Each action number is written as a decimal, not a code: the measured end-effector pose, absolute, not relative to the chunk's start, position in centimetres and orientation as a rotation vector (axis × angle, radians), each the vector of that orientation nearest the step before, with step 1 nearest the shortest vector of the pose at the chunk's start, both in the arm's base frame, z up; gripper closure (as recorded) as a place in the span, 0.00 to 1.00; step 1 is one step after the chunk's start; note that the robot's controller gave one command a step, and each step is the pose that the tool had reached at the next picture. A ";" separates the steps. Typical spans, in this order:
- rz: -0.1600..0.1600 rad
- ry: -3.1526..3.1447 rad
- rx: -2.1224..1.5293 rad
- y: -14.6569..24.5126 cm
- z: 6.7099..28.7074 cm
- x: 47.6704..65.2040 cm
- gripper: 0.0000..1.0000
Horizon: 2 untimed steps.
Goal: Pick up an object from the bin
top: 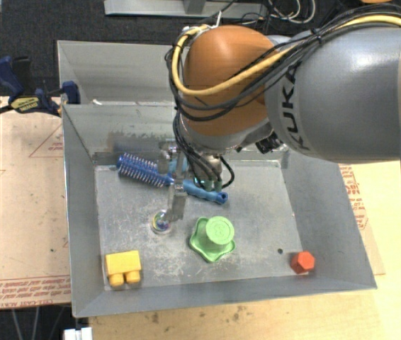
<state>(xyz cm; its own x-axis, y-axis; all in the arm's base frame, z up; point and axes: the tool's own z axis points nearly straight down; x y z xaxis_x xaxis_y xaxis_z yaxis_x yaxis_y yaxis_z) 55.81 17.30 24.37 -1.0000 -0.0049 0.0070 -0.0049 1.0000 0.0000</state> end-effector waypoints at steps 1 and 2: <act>-0.006 -3.148 -0.077 8.1 6.9 61.8 0.00; -0.005 -3.122 -0.383 11.2 10.1 62.0 0.00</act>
Offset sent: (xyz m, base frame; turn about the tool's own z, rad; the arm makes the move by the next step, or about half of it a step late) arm 0.0572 -0.0918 -0.1737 0.0487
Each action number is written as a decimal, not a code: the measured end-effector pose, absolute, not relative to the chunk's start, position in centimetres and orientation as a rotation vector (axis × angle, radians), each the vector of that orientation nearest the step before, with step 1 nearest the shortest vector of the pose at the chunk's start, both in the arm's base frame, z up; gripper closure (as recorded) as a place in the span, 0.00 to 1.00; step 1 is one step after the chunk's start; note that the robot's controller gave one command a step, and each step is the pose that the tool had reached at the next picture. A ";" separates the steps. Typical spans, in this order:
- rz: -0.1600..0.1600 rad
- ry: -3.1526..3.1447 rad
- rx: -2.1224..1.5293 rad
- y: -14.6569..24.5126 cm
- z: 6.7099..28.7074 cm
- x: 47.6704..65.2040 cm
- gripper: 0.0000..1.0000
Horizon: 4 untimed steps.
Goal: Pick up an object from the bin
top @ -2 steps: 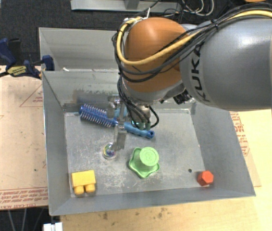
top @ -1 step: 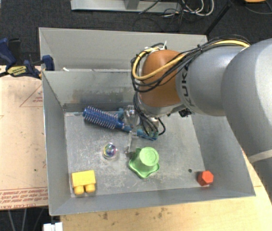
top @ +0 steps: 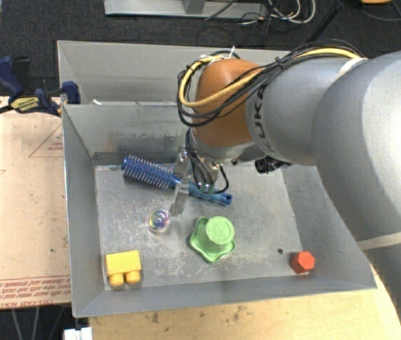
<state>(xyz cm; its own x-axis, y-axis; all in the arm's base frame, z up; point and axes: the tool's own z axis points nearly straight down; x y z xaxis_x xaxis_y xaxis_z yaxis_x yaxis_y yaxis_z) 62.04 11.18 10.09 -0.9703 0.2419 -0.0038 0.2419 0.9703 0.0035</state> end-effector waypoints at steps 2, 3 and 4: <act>0.002 3.061 0.706 11.5 7.0 61.4 0.00; 0.004 3.060 0.705 11.5 7.0 61.5 0.00; 0.005 3.059 0.706 11.5 7.0 61.5 1.00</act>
Offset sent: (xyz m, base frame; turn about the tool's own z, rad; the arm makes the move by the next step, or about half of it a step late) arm -0.0010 0.0052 -0.0009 0.0636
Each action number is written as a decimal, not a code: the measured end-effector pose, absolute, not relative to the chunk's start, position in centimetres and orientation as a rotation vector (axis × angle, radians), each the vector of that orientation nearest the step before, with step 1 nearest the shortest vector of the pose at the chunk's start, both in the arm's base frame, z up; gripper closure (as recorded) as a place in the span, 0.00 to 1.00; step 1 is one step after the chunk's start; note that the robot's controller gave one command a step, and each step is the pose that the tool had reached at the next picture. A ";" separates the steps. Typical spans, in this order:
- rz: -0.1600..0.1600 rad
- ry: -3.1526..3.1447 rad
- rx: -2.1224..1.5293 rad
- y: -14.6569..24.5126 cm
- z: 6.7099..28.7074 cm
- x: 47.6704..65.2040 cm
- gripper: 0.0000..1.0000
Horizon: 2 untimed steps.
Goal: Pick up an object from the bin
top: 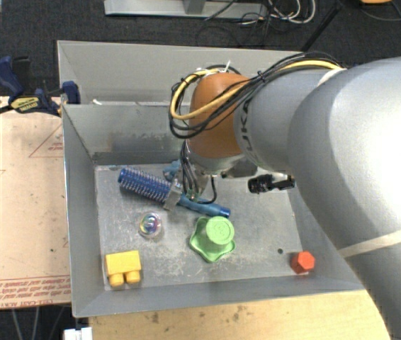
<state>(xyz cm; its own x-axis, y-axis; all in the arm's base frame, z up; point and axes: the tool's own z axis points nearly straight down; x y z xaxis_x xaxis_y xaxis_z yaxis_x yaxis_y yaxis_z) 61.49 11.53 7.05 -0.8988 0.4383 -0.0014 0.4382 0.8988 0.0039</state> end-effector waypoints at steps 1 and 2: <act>0.002 3.061 0.705 11.5 8.1 61.5 1.00; 0.003 3.059 0.703 11.6 11.6 61.6 1.00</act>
Offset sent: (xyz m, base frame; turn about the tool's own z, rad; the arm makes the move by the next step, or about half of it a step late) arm 0.0001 0.0001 0.0112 0.0000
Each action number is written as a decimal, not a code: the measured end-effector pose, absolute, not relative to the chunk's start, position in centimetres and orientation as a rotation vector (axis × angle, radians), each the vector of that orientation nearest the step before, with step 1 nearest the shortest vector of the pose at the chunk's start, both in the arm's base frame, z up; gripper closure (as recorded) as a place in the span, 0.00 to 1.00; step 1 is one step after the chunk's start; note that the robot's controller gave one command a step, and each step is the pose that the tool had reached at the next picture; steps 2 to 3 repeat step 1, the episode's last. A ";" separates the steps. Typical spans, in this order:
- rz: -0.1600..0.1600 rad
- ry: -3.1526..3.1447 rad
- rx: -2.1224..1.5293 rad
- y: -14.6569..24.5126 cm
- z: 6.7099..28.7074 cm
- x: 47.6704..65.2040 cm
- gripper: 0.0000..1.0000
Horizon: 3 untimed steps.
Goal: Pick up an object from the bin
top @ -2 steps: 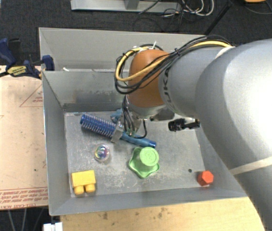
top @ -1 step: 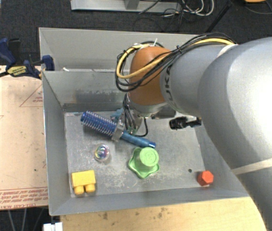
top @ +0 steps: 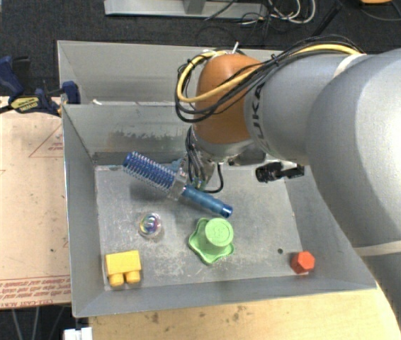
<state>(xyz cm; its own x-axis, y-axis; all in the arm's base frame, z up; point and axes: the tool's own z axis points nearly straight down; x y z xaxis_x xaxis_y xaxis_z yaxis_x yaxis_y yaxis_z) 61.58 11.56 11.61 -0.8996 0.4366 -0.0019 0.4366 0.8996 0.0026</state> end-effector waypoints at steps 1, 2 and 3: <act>0.006 3.055 0.699 11.6 20.2 61.7 1.00; 0.006 3.055 0.699 11.6 20.2 61.7 1.00; 0.006 3.055 0.699 11.6 20.2 61.7 1.00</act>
Offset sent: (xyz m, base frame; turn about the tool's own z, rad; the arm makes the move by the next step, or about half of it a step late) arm 0.0001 0.0000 0.0814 0.0000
